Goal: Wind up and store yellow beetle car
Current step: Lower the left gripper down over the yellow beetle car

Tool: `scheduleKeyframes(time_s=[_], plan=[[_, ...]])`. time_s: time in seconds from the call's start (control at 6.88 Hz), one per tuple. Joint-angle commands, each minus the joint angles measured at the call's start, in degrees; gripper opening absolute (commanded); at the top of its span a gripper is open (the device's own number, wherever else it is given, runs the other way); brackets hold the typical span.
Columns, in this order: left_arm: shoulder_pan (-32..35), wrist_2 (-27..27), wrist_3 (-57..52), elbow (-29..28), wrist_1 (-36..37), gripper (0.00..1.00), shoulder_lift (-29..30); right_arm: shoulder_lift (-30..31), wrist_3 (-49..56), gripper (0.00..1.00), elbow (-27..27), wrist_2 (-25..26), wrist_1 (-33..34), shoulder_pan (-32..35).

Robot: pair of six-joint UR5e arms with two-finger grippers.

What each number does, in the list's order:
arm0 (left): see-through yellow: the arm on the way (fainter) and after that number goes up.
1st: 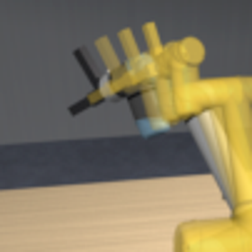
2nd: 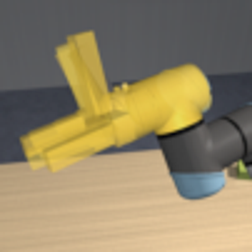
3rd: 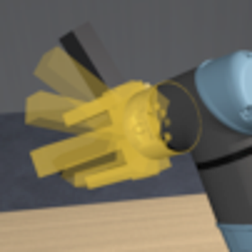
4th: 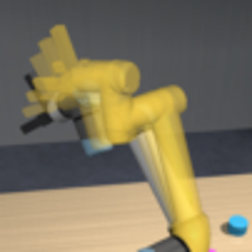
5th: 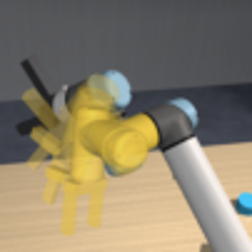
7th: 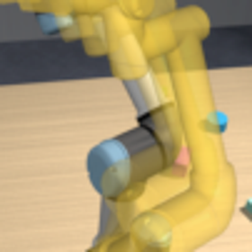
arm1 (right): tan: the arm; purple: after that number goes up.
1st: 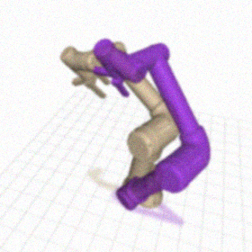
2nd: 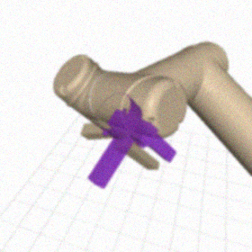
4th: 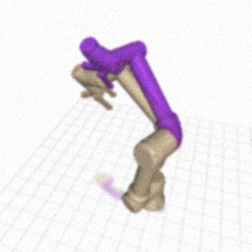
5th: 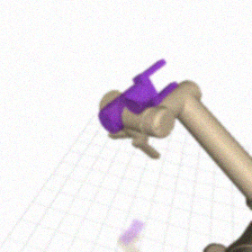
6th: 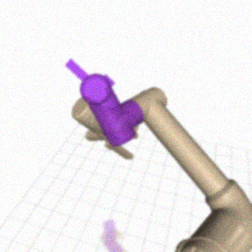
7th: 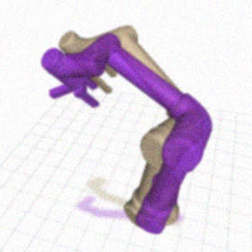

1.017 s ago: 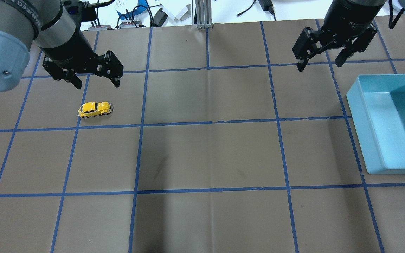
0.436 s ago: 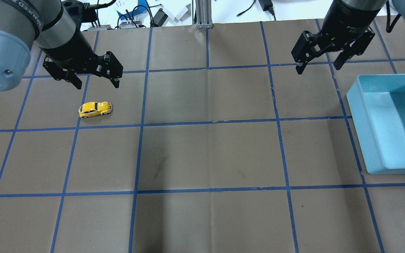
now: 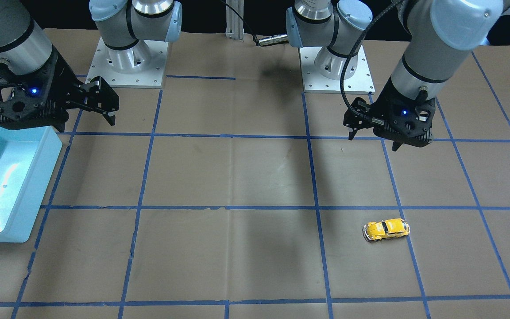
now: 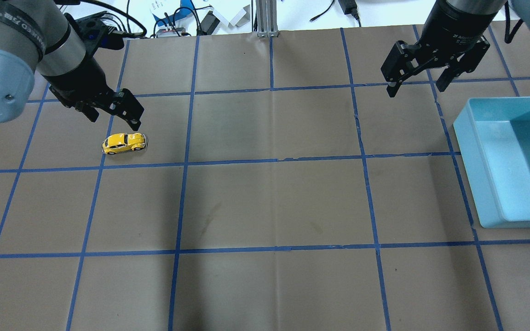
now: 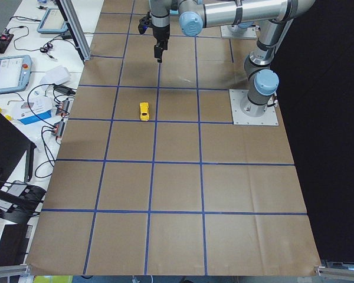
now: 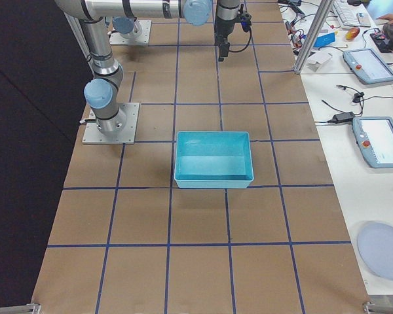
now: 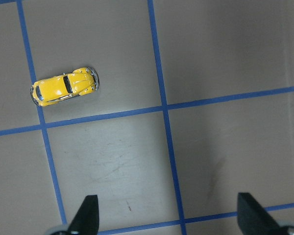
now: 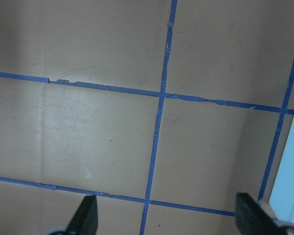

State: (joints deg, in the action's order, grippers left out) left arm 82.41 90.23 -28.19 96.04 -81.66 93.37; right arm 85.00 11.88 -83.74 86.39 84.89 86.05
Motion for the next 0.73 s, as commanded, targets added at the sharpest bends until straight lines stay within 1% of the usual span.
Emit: scheduleKeyframes(time_s=[0.0, 0.15, 0.29, 0.44, 0.58], plan=[[-4.17, 0.04, -23.81, 1.34, 9.27, 1.0, 6.26, -0.01, 0.07, 1.0, 0.06, 0.01, 0.01, 0.0], [-4.62, 0.12, -33.67, 1.52, 16.38, 1.0, 9.69, -0.01, 0.07, 1.0, -0.02, 0.01, 0.01, 0.0], [-4.8, 0.04, -45.69, 1.52, 20.02, 1.0, 13.12, -0.01, -0.02, 1.0, -0.02, 0.01, 0.01, 0.0], [-5.32, -0.14, -55.39, 1.78, 25.36, 1.0, 15.77, 0.08, -0.02, 1.0, -0.02, 0.01, 0.1, 0.09], [-6.46, -0.14, -62.62, 3.35, 28.89, 1.0, 17.62, -0.01, -0.11, 1.0, -0.02, 0.01, 0.01, 0.09]])
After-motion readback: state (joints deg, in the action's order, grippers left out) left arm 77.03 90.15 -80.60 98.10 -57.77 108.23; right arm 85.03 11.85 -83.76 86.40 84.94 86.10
